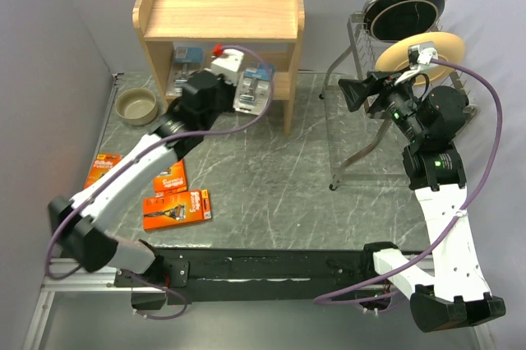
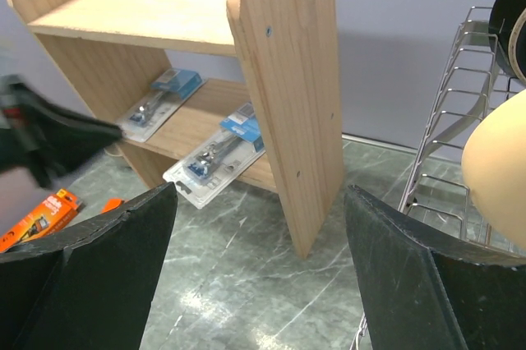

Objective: Place and organize the shaving razors onto the shelf

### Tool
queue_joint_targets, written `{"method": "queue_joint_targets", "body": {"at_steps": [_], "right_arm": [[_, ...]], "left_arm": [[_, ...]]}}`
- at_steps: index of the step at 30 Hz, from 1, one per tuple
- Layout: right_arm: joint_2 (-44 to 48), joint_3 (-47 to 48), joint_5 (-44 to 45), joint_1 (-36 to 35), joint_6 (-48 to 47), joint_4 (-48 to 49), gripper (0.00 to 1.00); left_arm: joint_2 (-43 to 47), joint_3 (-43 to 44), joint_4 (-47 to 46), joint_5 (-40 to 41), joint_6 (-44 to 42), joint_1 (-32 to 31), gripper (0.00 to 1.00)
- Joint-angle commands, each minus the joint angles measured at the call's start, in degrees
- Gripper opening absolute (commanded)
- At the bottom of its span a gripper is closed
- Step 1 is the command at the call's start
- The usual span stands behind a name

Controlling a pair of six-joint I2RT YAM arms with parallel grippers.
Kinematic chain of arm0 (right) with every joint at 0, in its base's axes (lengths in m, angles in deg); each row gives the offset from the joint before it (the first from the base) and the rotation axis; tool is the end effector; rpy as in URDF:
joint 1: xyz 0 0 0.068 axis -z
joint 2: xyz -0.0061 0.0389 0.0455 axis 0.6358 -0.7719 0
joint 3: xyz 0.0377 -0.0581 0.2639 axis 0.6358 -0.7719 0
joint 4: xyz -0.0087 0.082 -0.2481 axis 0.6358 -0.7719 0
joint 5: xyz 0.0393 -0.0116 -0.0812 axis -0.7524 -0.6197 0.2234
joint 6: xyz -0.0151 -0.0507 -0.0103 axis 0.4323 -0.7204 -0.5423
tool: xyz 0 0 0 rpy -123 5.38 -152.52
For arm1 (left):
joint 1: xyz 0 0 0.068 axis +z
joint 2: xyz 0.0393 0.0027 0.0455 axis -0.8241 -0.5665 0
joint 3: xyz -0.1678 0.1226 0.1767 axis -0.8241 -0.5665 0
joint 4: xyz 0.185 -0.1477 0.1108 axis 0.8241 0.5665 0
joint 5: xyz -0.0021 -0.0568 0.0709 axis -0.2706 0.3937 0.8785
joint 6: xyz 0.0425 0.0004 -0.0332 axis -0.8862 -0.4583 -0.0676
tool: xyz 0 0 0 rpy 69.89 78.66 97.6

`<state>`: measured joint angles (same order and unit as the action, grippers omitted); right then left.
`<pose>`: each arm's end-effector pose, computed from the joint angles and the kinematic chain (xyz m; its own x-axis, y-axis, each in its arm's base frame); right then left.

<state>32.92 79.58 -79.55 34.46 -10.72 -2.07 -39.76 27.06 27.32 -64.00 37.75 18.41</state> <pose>0.1856 0.0305 0.4817 0.0370 0.1808 -0.9828 -0.4880 0.8615 0.1401 0.2725 -0.1923 0.4116 -0.1517 0.1398 -0.9785 0.3374 0.9378 0.0817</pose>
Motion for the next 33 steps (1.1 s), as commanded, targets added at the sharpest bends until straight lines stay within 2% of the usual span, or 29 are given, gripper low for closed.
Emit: {"method": "queue_joint_targets", "body": {"at_steps": [1, 4, 7, 14, 21, 33], "right_arm": [[0.36, -0.58, -0.11, -0.34, 0.92, 3.16, 0.89], [0.09, -0.85, -0.29, -0.35, 1.01, 3.33, 0.89], [-0.08, -1.02, -0.38, -0.35, 1.1, 3.6, 0.89], [0.79, -1.9, 0.24, -0.43, 0.75, 3.24, 0.89], [1.23, -3.31, 0.68, -0.35, 0.84, 3.86, 0.9], [1.5, -4.01, 1.29, -0.35, 0.05, 4.04, 0.91]], "left_arm": [[4.08, -6.83, -4.59, -5.97, -7.21, 2.18, 0.01], [5.05, -9.84, -2.32, -14.67, -9.41, 4.73, 0.01], [3.73, -9.84, 1.72, -19.78, -10.73, 6.14, 0.01], [0.49, -9.14, 1.57, -23.14, -12.58, 6.85, 0.01], [-8.65, -0.71, 3.76, -24.89, -11.62, 6.85, 0.01], [-15.43, 6.24, 1.56, -25.69, -9.25, 5.62, 0.01]]}}
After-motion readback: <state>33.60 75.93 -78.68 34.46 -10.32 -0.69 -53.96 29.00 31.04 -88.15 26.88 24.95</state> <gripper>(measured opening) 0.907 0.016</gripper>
